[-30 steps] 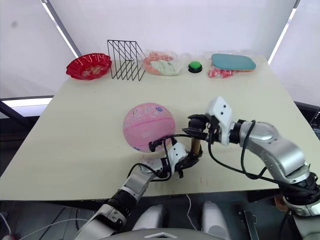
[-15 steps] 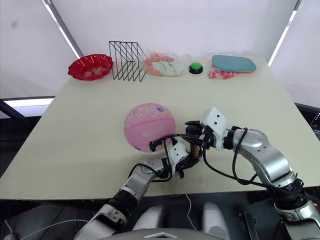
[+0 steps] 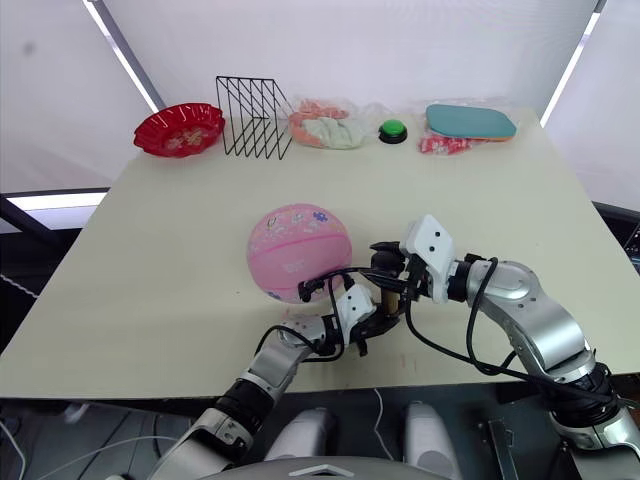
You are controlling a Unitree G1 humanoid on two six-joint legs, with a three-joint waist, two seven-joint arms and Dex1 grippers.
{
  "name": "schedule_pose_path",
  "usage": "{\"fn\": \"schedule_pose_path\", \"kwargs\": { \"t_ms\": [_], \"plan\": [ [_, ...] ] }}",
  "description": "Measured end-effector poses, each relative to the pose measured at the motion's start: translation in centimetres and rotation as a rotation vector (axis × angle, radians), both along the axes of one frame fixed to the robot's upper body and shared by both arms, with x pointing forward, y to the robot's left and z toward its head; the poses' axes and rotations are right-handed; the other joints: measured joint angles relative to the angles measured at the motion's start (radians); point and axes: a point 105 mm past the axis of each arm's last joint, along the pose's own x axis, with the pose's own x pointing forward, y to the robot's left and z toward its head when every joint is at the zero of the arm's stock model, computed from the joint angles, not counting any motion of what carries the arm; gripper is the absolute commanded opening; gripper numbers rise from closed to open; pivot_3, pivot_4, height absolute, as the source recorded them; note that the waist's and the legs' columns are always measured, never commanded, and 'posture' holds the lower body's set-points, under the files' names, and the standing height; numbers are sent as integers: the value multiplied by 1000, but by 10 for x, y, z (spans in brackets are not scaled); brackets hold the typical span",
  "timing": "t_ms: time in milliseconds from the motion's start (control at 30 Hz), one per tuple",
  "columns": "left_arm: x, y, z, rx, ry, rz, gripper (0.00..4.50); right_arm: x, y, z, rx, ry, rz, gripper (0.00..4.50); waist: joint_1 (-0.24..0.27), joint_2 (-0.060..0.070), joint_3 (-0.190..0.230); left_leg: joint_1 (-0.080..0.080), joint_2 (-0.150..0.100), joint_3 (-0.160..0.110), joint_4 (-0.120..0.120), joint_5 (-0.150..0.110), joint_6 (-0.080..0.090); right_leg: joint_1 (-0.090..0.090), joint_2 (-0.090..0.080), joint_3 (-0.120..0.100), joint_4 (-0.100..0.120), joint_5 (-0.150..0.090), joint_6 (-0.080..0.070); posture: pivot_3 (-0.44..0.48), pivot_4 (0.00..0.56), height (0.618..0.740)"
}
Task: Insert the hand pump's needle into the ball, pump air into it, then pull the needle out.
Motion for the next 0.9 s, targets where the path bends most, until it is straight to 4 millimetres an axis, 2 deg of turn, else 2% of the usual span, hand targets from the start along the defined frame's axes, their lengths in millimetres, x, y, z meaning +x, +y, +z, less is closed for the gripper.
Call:
{"fn": "schedule_pose_path", "kwargs": {
  "t_ms": [167, 333, 600, 800, 900],
  "plan": [
    [-8, -1, 4, -39, 31, -20, 4483, 0, 1, 1, -6, -12, 2, 1681, -1, -1, 5, -1, 0, 0, 0, 0, 0, -2, 0, 0, 0, 0, 0, 0, 150, 740],
    [-14, 16, 8, -36, 58, -40, 4500, 0, 0, 3, -7, -20, 3, 1681, -3, 0, 9, -2, 1, 0, 0, 0, 0, -3, 1, 0, 0, 0, 0, 0, 150, 740],
    [-34, 35, 14, -40, 115, -115, 4500, -1, -4, 12, -54, -57, 35, 1681, -2, 2, 19, -5, 0, 0, 0, 0, 0, -7, 0, 1, 0, -1, -2, 0, 150, 740],
    [-44, 49, 16, -4, 112, -136, 4500, -1, -9, 25, -119, -61, 72, 1681, 0, 2, 24, -20, 0, 0, 1, 1, 0, -21, -1, 1, 0, 2, -2, 0, 150, 740],
    [-45, 52, 17, 16, 93, -135, 4500, 0, -8, 28, -131, -59, 76, 1681, 1, 2, 27, -21, -1, 1, 1, 1, -1, -22, -2, 1, 0, 3, -4, 0, 150, 740]
  ]
}}
